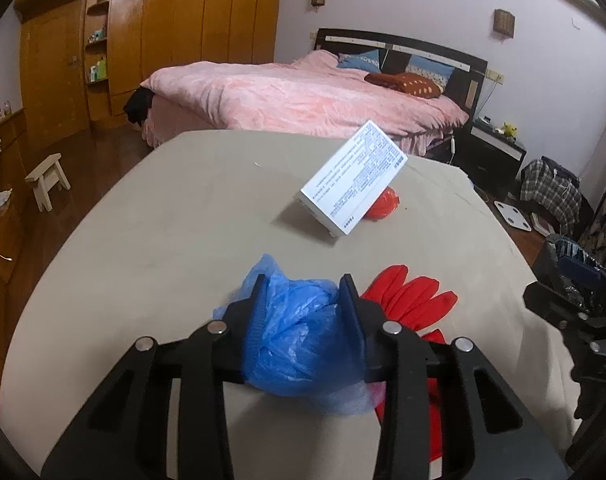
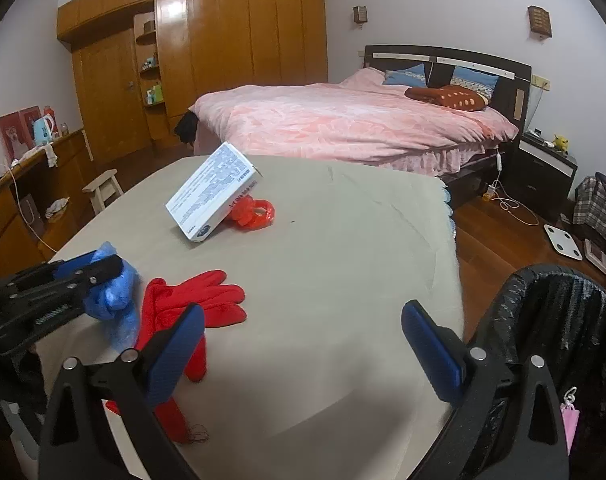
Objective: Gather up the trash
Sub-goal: 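Grasp the blue plastic bag with the left tool, then grasp the red glove with the right tool while the left tool holds the bag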
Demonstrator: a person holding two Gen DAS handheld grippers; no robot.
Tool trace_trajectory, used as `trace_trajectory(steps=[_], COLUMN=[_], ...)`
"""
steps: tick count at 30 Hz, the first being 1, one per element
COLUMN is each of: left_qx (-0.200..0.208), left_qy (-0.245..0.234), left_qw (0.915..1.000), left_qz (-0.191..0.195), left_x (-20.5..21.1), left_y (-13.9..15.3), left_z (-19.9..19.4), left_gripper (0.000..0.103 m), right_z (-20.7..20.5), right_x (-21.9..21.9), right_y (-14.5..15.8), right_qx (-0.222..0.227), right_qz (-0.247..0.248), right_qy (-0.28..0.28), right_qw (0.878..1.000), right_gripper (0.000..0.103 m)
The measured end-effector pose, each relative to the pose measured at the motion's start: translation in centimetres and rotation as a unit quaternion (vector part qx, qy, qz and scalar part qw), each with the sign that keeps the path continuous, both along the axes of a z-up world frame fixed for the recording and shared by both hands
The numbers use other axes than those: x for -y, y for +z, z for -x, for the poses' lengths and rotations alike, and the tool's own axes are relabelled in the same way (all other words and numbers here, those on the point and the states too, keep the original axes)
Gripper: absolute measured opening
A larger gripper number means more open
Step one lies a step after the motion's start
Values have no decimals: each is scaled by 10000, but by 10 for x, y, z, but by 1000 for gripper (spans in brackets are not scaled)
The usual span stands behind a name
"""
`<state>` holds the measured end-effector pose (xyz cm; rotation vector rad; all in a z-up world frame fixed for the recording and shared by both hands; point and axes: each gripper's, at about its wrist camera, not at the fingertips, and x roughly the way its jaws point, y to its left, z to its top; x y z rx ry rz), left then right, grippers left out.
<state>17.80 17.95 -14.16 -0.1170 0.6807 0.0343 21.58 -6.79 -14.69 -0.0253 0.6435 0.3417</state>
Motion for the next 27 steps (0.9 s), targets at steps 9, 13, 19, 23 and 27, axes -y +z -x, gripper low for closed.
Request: trace_trajectory(steps=[9, 13, 19, 23, 27], left_qx=[-122, -255, -481, -480, -396], left_qy=[-49, -7, -57, -108, -125], left_qw=[9996, 9996, 9987, 9988, 9991], left_qz=[-233, -106, -128, -69, -105], left_x=[-6, -14, -13, -13, -12], left_y=[2, -4, -13, -14, -10], left_z=[7, 5, -1, 0, 3], left_gripper=[33, 40, 44, 38, 30], right_z=[2, 3, 3, 3, 4], right_x=[-46, -62, -66, -65, -68], right_y=[-12, -17, -23, -25, -27], right_qx=[-209, -313, -510, -602, -670], right_qz=[-82, -30, 42, 45, 83], right_qy=[510, 686, 784, 790, 876], right_qw=[9984, 9971, 9956, 9950, 9939], right_gripper=[97, 96, 90, 87, 84])
